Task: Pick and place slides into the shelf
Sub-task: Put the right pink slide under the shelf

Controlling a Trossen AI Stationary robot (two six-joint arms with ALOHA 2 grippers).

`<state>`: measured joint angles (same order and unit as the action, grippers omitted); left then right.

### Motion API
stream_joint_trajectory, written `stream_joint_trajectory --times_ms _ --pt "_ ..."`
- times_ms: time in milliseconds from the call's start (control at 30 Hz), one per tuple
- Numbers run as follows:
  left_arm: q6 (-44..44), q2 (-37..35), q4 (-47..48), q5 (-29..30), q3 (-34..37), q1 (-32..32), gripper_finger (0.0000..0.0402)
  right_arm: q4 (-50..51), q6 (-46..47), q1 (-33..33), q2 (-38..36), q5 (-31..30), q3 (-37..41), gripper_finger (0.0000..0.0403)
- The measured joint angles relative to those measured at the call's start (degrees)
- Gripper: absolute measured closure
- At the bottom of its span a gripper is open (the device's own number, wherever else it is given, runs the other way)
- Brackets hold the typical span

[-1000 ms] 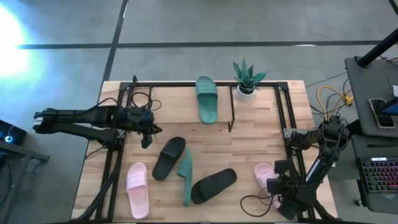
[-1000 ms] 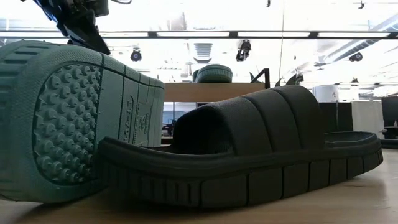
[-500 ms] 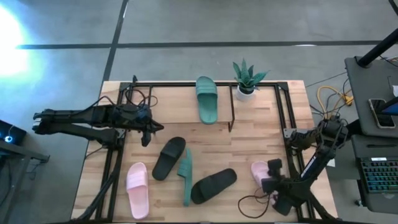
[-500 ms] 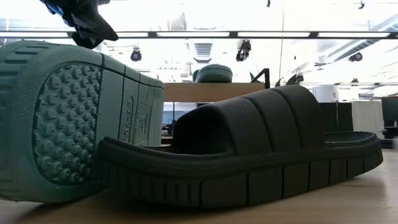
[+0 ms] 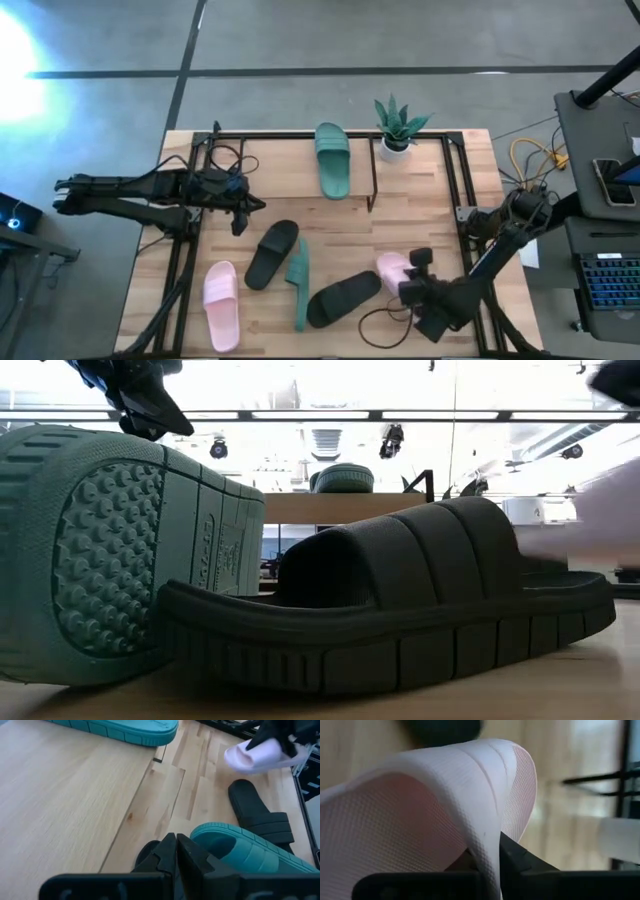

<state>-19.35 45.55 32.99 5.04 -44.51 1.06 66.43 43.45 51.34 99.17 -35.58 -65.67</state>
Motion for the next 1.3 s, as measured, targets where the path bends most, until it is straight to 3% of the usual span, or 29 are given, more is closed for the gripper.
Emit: stream_joint_trajectory --times_ms 133,233,400,567,767,933,1033,1167,1300 --pt "0.0 -0.23 -0.27 -0.02 0.0 -0.01 0.0402 3.04 -0.18 -4.52 -0.82 -6.91 -5.65 0.039" --pt "0.07 -1.18 -2.64 -0.04 0.0 0.0 0.0402 2.06 -1.89 -9.54 -1.0 -8.6 -7.46 0.0391" --pt "0.09 -3.16 -3.4 -0.04 0.0 0.0 0.0402 -11.32 -11.37 -18.78 -0.93 -6.64 -6.56 0.0391" --pt "0.1 -5.33 -2.11 -0.02 0.0 0.0 0.0402 -23.78 -21.19 -28.96 0.04 3.89 -6.05 0.0391" --pt "0.51 -8.33 1.15 0.0 0.0 0.0 0.0402 -23.56 -29.74 -38.41 4.01 1.19 -9.45 0.0391" --pt "0.74 -10.87 5.1 0.3 0.0 -0.02 0.0402 -23.59 -36.18 -40.09 8.25 -0.41 -14.31 0.0391" --pt "0.7 -11.86 7.45 1.33 0.0 0.0 0.0402 -22.34 -34.72 -39.63 10.36 -0.99 -15.89 0.0391" --pt "0.72 -13.08 9.31 2.36 0.0 0.0 0.0402 -14.59 -23.55 -38.99 13.74 -6.52 -17.0 0.039" --pt "0.76 -15.21 9.79 4.08 0.0 0.0 0.0402 -9.54 -15.05 -39.01 16.22 -7.38 -18.01 0.039"
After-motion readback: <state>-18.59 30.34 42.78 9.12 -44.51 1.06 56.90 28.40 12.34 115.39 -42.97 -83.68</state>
